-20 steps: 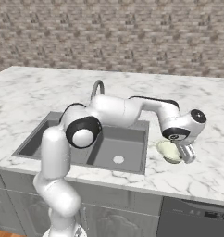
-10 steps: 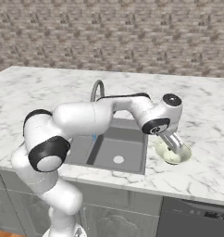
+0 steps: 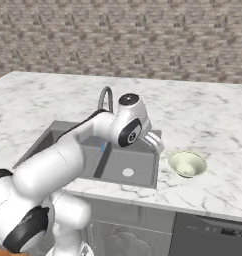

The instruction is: Rinse each bowl for a few seconds and place them down in the sink or on the counter.

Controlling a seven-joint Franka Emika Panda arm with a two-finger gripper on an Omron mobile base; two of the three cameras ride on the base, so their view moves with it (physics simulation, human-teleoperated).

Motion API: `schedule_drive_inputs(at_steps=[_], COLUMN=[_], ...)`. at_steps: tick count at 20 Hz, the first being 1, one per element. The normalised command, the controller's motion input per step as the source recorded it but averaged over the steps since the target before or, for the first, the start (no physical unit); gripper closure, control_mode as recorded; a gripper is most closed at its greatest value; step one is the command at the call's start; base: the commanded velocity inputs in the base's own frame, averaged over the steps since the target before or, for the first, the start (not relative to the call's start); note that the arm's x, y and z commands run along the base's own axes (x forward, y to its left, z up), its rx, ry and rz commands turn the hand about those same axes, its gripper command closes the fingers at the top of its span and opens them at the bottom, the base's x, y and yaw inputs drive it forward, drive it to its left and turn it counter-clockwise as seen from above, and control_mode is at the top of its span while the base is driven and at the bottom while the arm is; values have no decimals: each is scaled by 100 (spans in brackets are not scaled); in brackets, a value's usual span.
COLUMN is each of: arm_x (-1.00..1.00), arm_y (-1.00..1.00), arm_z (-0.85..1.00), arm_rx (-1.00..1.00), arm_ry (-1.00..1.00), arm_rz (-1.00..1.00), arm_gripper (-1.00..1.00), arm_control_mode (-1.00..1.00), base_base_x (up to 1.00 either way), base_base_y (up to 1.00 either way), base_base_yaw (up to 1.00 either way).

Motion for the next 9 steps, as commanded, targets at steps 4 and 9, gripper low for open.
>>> schedule_drive_inputs(at_steps=[4, 9], arm_x=[0, 0], arm_y=[100, 96], arm_z=[37, 7], arm_rx=[-12, -3], arm_ry=[5, 2], arm_rz=[13, 17], arm_gripper=[-100, -100], arm_control_mode=[-100, -100], base_base_x=[0, 0], base_base_y=[0, 0], base_base_yaw=[0, 0])
